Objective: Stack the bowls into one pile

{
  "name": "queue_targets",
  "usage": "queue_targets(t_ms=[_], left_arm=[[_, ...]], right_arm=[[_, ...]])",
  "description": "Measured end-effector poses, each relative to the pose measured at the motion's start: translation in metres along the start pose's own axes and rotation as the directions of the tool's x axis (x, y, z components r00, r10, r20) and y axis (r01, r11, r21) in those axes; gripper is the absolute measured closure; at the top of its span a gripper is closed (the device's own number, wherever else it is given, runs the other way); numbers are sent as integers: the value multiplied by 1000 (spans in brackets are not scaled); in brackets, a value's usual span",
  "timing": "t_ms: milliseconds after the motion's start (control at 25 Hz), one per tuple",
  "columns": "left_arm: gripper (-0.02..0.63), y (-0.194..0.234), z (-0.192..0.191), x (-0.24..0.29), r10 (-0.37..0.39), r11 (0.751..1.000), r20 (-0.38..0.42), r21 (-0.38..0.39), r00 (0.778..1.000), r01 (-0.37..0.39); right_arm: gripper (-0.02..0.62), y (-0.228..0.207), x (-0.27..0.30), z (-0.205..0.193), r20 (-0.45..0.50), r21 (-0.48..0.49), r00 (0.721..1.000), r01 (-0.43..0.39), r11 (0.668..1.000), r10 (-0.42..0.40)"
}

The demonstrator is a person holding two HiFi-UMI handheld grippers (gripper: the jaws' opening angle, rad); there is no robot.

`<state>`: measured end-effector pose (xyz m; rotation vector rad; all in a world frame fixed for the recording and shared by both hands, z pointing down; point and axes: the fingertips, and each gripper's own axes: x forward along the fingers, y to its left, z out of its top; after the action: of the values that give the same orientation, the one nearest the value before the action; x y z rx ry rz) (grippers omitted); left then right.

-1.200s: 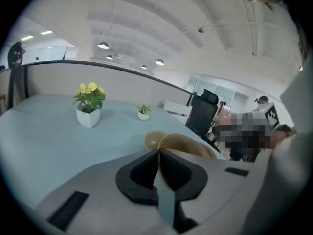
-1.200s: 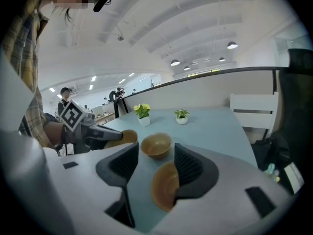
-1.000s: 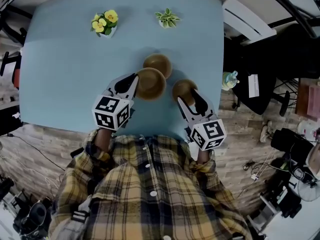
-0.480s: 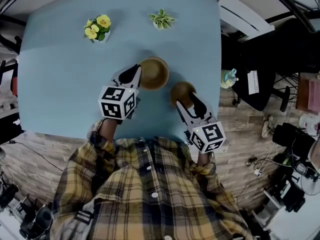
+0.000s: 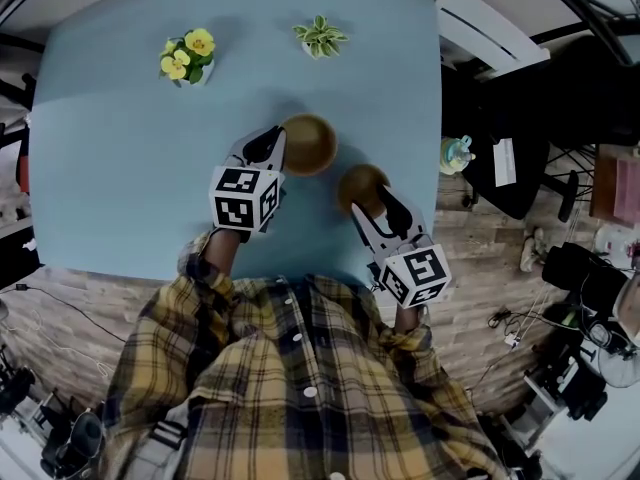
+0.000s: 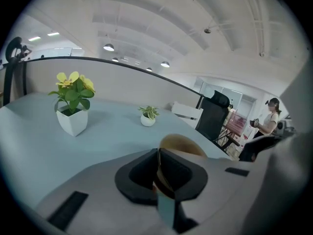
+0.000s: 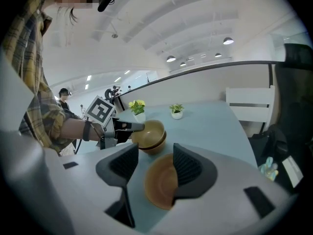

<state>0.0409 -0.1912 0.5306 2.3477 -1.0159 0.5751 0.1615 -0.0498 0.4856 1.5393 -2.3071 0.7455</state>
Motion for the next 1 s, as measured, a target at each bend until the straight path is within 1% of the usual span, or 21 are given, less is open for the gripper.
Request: queue_targets(t_ms=[120, 240, 320, 560, 800, 1000], left_arm=[[592, 4, -6, 4, 25, 1000, -16, 8, 1000, -25], [592, 7, -6, 5, 43, 999, -5, 8, 999, -43], [558, 7, -5, 5, 48, 999, 2, 18, 999, -48], [507, 10, -3, 3, 66, 996, 16, 52, 998, -66], [500, 4, 3, -10, 70, 992, 46, 99, 997, -74], [502, -3, 4, -32, 71, 989, 68, 128, 995, -79]], right_arm=[[370, 1, 2, 1, -3, 1, 1000, -6, 1000, 6], [370, 0, 3, 1, -4, 1, 1000, -9, 1000, 9], [370, -1, 4, 0, -5, 2, 1000, -9, 1000, 9], [370, -1, 7, 0, -8, 1, 1000, -16, 1000, 16], [370, 0, 8, 0, -10, -17, 1000, -16, 1000, 16], [370, -4, 6, 4, -10, -41, 1000, -5, 999, 4]])
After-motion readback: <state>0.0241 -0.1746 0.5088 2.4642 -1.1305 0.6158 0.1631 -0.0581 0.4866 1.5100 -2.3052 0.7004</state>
